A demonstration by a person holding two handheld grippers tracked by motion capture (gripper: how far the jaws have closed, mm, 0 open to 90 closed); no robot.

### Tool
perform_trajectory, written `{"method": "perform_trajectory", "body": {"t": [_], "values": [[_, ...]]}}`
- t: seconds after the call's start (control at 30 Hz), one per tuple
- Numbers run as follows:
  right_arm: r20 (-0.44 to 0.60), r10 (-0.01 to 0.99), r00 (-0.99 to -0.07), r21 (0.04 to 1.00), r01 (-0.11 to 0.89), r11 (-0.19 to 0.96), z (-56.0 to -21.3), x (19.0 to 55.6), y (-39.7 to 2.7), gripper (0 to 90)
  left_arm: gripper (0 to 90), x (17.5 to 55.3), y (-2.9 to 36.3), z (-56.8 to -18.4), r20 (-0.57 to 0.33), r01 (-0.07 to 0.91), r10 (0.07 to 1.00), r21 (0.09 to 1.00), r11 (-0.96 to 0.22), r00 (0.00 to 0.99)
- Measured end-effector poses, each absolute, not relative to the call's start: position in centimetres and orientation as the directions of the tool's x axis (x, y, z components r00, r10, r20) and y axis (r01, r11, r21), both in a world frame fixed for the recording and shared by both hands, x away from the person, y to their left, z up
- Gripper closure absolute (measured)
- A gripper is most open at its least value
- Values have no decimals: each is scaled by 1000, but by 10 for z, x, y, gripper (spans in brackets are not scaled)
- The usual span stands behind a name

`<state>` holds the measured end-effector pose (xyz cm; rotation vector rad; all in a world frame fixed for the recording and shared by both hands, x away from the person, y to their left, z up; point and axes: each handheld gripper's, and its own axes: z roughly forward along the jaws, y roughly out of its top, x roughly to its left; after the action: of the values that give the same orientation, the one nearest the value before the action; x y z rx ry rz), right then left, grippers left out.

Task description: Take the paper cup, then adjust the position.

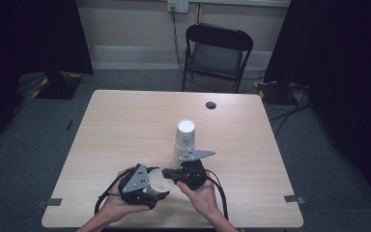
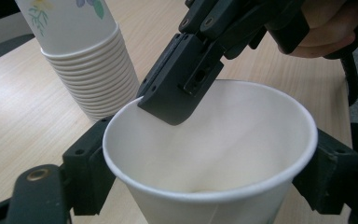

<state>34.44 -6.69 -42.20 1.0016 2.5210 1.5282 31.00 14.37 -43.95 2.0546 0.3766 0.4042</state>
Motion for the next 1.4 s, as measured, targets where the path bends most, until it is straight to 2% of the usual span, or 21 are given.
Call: {"method": "perform_trajectory", "body": {"t": [0.23, 0.4, 0.47, 0.77, 0.8, 1.0, 1.4], "values": [[306, 532, -789, 808, 511, 293, -421, 346, -68, 867, 244, 312, 151, -437, 46, 152, 431, 898, -413, 901], [304, 532, -790, 812, 507, 290, -422, 347, -67, 827, 270, 312, 153, -436, 40, 152, 431, 903, -403, 902], [298, 541, -787, 815, 505, 286, -422, 347, -68, 773, 274, 313, 154, -436, 37, 153, 430, 904, -399, 902], [278, 536, -797, 840, 473, 267, -416, 345, -75, 669, 273, 316, 157, -435, 9, 176, 446, 912, -372, 895], [276, 539, -796, 848, 465, 254, -414, 345, -78, 633, 273, 318, 158, -435, 7, 180, 455, 912, -367, 890], [261, 560, -786, 860, 453, 234, -410, 345, -82, 564, 272, 322, 165, -434, 2, 194, 493, 918, -347, 870], [249, 587, -771, 874, 440, 208, -404, 345, -96, 512, 273, 330, 178, -433, -6, 218, 549, 921, -322, 836]]}}
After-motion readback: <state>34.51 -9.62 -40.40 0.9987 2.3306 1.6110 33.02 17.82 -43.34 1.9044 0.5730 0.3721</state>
